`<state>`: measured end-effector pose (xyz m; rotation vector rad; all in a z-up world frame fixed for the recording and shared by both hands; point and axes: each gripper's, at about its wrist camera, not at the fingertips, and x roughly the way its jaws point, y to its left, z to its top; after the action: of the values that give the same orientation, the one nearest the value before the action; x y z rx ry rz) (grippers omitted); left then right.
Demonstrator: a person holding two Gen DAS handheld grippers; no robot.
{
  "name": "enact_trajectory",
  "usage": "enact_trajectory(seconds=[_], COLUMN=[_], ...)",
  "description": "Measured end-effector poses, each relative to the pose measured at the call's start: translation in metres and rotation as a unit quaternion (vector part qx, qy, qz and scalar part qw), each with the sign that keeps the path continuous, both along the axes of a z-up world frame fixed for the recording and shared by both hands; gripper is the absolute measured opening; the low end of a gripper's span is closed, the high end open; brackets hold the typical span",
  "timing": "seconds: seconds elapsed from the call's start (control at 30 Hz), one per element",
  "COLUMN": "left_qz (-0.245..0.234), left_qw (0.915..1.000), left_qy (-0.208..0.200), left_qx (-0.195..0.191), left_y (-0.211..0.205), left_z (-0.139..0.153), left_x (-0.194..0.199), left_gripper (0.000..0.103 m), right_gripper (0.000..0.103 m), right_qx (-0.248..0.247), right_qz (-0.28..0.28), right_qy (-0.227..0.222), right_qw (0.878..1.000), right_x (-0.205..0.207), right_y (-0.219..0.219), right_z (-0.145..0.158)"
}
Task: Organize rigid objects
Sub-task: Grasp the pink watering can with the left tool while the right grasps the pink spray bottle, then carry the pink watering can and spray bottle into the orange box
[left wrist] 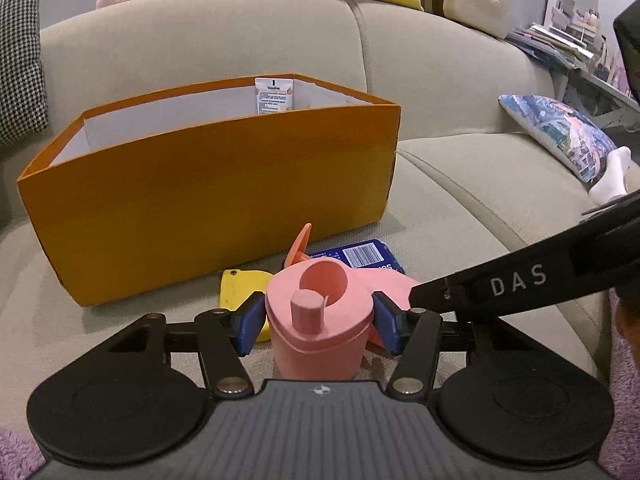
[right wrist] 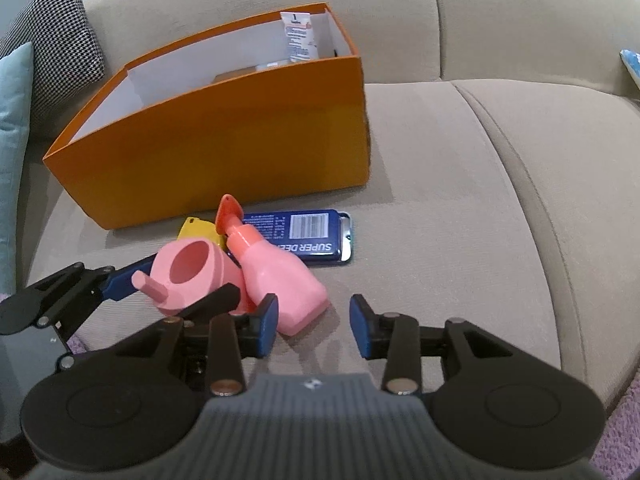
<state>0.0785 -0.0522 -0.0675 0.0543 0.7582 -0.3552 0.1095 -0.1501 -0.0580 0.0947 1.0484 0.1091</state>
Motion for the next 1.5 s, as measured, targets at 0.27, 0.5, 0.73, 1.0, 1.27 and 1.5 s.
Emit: enact_trajectory(seconds=[0.27, 0.5, 0.73, 1.0, 1.27, 1.5], left_qz=[0.050, 0.111, 0.112, 0.107, 0.095, 0.088], left_qw=[0.9982, 0.9915, 0.9911, 0.9919, 0.9925, 0.9944], left_qy=[0.018, 0.040, 0.048, 0.050, 0.061, 0.050], left_qx=[-0.027, -0.054, -0.053, -0.048, -0.047, -0.032], left_y=[0.045, 0.081, 0.078, 0.077, 0.073, 0.065], left_z=[0.019, 0.013, 0.007, 0.004, -0.002, -0.003], left_x=[-0.009, 0.000, 0.008, 0.010, 0.014, 0.007], left_gripper=[0.065, 0.065, 0.065, 0.065, 0.068, 0.068], right_gripper=[0.041, 0.041, 0.041, 0.041, 0.041, 0.038], right_qx=[-0.009, -0.036, -0.069, -0.090, -0.100, -0.119], right_qz=[0.041, 0.114, 0.176, 0.213, 0.214, 0.220], right_qy=[-0.007, 0.023, 0.046, 0.056, 0.042, 0.015], right_qw=[0.999, 0.993, 0.981, 0.971, 0.971, 0.968], right_x=[0.011, 0.039, 0.064, 0.074, 0.068, 0.054], right_y=[0.015, 0.043, 0.056, 0.071, 0.070, 0.072], right_z=[0.007, 0.005, -0.002, -0.018, -0.024, -0.026])
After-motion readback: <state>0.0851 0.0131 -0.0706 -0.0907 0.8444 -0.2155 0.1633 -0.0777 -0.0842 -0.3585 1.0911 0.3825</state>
